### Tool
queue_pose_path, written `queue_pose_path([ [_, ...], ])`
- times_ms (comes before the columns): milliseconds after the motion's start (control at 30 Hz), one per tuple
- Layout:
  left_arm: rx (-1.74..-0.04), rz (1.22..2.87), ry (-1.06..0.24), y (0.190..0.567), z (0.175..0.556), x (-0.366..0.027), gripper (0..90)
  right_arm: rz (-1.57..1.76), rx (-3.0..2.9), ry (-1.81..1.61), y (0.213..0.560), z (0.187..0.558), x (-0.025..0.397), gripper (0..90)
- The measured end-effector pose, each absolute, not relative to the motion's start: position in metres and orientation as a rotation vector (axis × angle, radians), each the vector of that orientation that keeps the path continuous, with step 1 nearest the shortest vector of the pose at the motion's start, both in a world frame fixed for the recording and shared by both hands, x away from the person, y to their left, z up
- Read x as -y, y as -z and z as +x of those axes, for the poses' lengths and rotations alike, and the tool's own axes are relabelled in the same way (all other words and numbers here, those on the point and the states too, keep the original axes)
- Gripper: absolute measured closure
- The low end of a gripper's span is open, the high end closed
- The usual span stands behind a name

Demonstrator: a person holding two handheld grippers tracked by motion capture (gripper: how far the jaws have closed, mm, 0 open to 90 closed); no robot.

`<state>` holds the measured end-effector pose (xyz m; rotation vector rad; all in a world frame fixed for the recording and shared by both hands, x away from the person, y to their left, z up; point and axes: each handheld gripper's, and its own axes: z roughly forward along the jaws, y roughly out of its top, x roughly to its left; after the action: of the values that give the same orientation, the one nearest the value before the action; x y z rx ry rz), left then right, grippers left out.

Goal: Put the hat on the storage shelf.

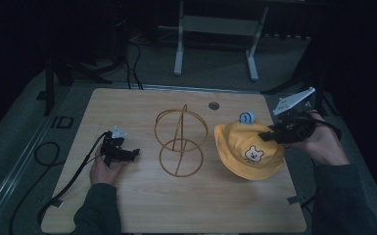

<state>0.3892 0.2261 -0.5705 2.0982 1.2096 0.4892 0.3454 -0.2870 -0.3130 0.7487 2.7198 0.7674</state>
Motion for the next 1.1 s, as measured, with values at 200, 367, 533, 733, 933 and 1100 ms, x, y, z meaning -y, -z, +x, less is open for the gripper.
queue_pose_path([
  [200,-1.210,2.098,-0.489,0.570,0.389,-0.226,8.0,0.756,-2.698,-0.781,0.308,0.345,0.286,74.1],
  [367,-1.211,2.097,-0.488,0.570,0.389,-0.226,8.0,0.771,-2.675,-0.797,0.304,0.344,0.286,74.1],
  [533,-1.211,2.097,-0.487,0.570,0.389,-0.226,8.0,0.781,-2.651,-0.814,0.300,0.344,0.287,74.2],
  [733,-1.211,2.097,-0.487,0.570,0.389,-0.226,8.0,0.781,-2.633,-0.830,0.297,0.342,0.286,74.3],
  [933,-1.209,2.099,-0.489,0.570,0.389,-0.226,8.0,0.783,-2.614,-0.847,0.293,0.342,0.286,74.3],
  [1100,-1.209,2.098,-0.489,0.570,0.389,-0.226,8.0,0.777,-2.615,-0.856,0.291,0.341,0.285,74.3],
])
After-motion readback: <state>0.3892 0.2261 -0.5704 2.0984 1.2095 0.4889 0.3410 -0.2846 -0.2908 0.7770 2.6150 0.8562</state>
